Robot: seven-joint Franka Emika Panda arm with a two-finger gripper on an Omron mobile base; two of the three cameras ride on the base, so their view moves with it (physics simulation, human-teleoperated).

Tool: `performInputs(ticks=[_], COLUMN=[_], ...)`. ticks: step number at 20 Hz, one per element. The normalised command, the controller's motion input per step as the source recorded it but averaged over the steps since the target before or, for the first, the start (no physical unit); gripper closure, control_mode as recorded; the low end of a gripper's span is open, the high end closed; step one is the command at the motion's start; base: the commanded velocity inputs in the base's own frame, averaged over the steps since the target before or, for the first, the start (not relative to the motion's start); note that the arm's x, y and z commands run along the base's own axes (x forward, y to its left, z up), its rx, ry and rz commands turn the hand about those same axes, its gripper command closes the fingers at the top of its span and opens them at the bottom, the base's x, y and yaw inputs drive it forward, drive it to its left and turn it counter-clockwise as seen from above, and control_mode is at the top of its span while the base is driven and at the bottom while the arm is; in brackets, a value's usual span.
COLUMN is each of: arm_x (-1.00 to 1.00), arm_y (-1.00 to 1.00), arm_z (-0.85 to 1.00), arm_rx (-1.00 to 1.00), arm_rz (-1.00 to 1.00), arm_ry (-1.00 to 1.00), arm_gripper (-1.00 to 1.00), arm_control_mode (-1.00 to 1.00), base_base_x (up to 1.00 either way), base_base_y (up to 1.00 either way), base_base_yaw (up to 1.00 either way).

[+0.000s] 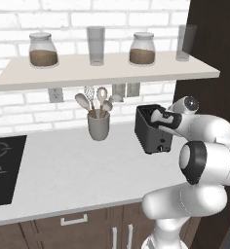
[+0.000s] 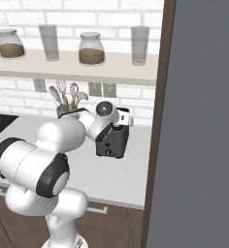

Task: Start the toaster. Once the lever pops up, take the bread to the plate on the dining counter.

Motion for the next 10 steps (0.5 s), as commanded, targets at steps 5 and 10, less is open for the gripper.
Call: performInputs(ticks=[5,10], arm_x=[0.0,0.0], arm_y=[0.0,0.0], arm_z=[0.0,0.0], arm_rx=[0.0,0.0], arm_rz=[0.0,0.0], arm_ry=[0.0,0.0], arm_gripper=[-1.0,-1.0], arm_control_mode=[-1.0,-1.0], base_base_x=[0.0,0.0], base_base_y=[0.0,0.0], base_base_yaw=[0.0,0.0])
